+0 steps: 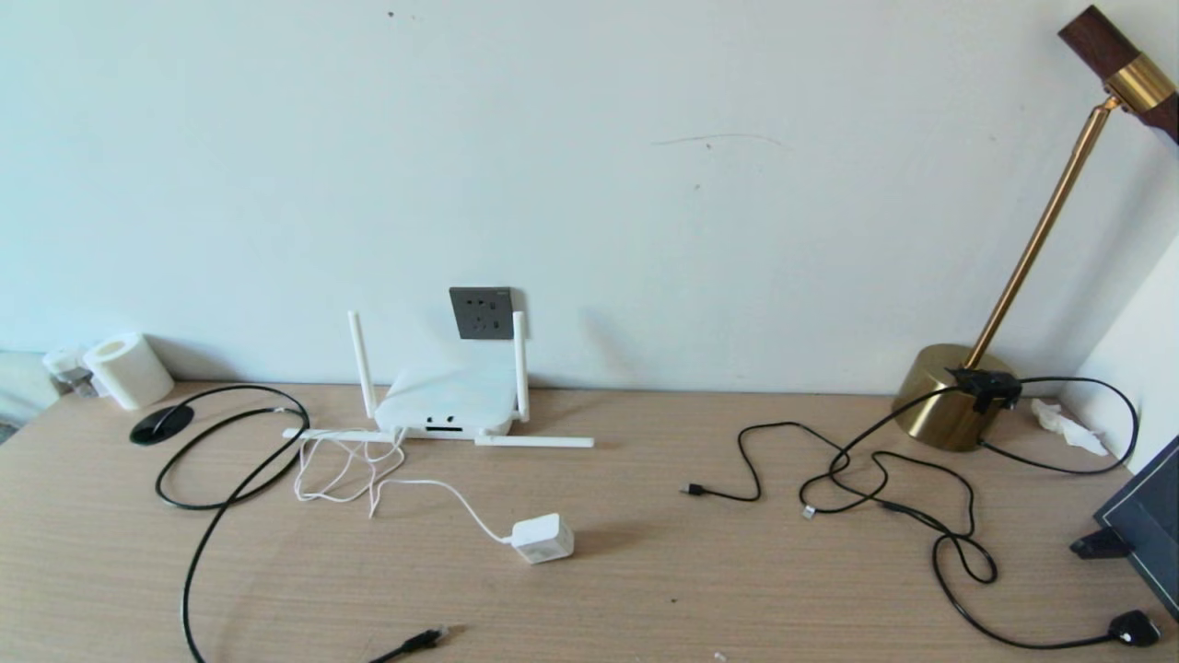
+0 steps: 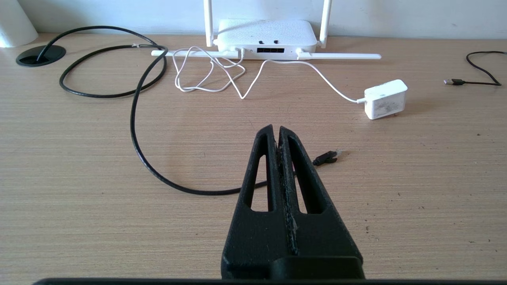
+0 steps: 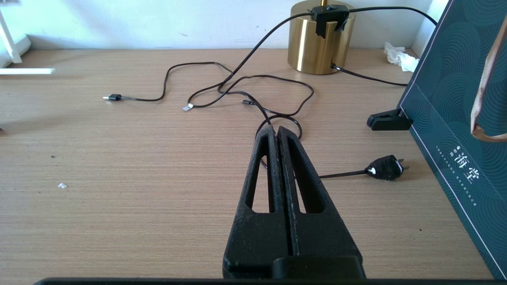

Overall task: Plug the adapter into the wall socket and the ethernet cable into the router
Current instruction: Pick up plug

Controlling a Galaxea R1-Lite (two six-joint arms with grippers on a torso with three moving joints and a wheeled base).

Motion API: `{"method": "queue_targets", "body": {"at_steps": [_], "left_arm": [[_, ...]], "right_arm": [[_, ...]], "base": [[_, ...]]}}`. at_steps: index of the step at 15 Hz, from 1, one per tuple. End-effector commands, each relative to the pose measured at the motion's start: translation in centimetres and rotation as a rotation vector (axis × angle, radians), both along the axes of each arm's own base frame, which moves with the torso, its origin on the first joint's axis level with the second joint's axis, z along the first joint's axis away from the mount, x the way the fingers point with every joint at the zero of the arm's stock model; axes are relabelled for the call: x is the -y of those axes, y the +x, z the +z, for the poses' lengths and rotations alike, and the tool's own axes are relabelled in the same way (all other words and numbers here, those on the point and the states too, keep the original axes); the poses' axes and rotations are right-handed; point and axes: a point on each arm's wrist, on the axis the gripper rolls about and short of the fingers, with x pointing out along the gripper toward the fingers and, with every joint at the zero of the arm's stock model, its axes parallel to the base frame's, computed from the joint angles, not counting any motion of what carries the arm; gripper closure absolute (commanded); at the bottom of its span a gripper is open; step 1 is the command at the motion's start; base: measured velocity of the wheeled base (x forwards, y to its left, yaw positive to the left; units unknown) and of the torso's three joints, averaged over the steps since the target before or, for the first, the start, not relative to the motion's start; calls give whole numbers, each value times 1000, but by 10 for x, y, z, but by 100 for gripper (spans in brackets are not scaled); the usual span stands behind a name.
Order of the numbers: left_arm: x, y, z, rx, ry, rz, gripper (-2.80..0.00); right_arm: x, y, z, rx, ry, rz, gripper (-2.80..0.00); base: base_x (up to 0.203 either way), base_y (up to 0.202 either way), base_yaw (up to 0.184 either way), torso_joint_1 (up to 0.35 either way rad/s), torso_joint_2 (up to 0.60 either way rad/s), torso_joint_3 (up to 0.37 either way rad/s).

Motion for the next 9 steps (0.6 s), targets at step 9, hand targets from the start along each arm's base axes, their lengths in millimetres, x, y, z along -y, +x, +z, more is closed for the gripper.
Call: {"method": "queue_targets", "body": {"at_steps": [9], "left_arm": [[2,-9,44,94,71,-85,0]], "right_arm": [[0,0,0,0,1,1,0]], "base": [[0,0,0,0,0,0]]}}
